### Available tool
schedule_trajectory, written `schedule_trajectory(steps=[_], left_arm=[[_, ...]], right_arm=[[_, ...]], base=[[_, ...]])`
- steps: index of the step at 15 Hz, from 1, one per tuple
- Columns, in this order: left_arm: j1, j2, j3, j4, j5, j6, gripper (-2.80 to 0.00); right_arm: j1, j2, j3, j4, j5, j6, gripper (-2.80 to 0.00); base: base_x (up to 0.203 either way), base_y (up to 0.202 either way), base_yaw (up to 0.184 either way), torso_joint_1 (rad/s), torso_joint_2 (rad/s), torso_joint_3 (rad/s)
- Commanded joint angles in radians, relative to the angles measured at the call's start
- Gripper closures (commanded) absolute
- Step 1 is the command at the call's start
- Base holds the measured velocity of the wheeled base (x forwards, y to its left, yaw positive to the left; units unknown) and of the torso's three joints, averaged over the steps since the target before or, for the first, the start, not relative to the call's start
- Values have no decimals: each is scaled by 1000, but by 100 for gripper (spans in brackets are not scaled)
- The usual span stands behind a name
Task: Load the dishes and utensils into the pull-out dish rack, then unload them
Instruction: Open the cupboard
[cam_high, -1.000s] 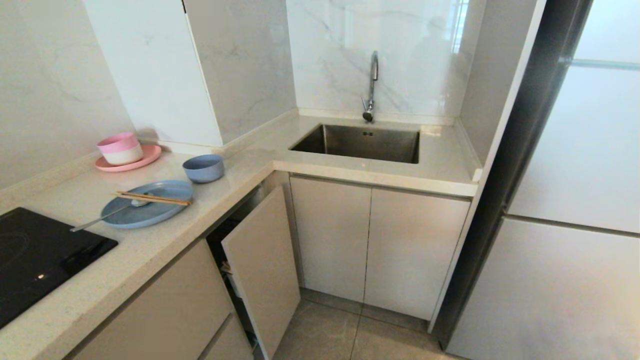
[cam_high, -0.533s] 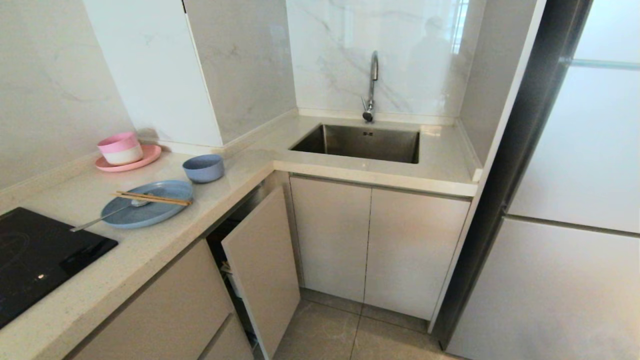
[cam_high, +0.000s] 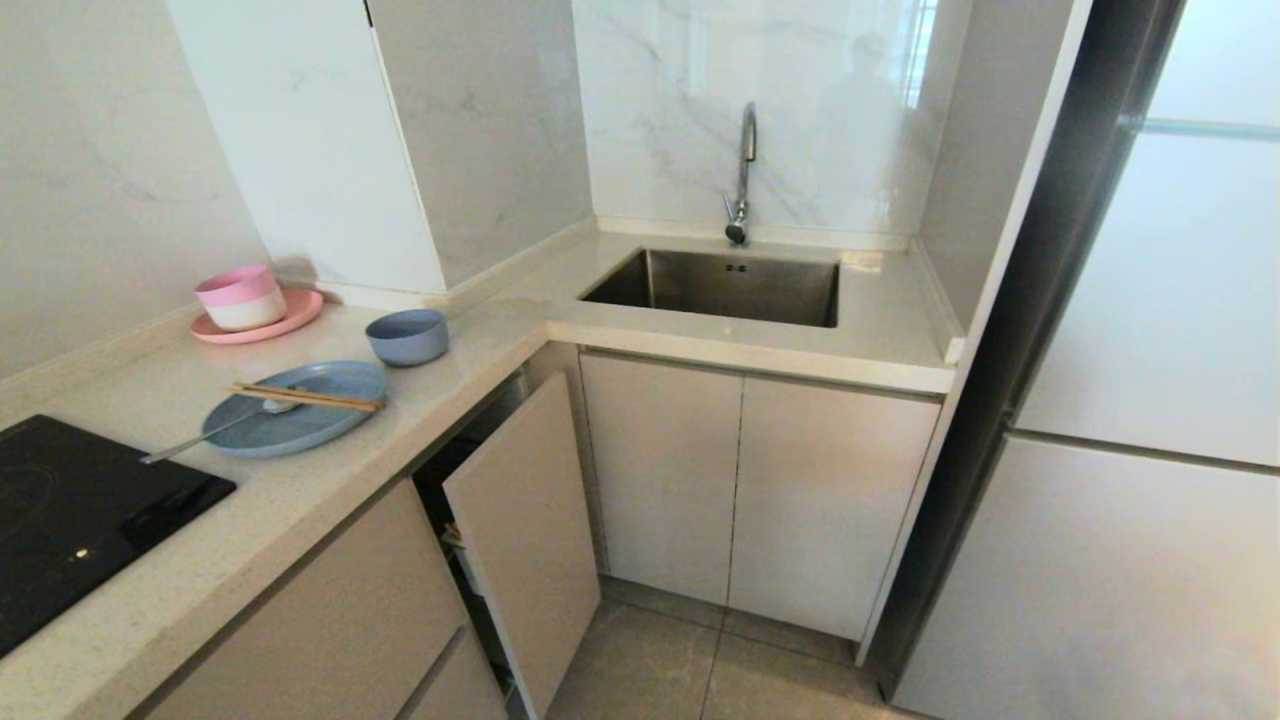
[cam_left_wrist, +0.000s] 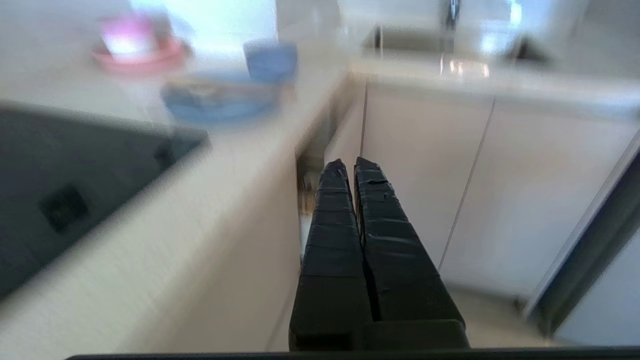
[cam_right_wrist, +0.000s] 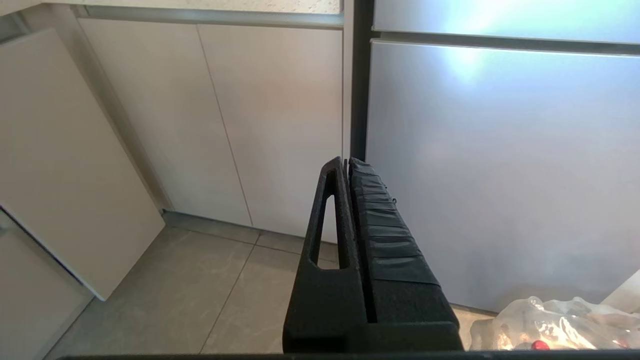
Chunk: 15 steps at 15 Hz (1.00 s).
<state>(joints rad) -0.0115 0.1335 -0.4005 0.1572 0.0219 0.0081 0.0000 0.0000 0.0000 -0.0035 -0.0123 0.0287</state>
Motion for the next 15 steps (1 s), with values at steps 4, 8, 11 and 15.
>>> schedule_trajectory(steps=[4, 8, 11, 15], left_arm=[[-18, 442, -462, 49, 27, -3, 0], [-109, 728, -665, 53, 30, 0, 0], [-192, 940, -750, 49, 40, 0, 0], [-224, 1212, -846, -9, 44, -3, 0]], right_arm=[[0, 2, 0, 0, 0, 0, 0], [0, 2, 0, 0, 0, 0, 0], [0, 2, 0, 0, 0, 0, 0], [0, 2, 0, 0, 0, 0, 0]], base=[[0, 0, 0, 0, 0, 0], [0, 0, 0, 0, 0, 0], [0, 0, 0, 0, 0, 0], [0, 0, 0, 0, 0, 0]])
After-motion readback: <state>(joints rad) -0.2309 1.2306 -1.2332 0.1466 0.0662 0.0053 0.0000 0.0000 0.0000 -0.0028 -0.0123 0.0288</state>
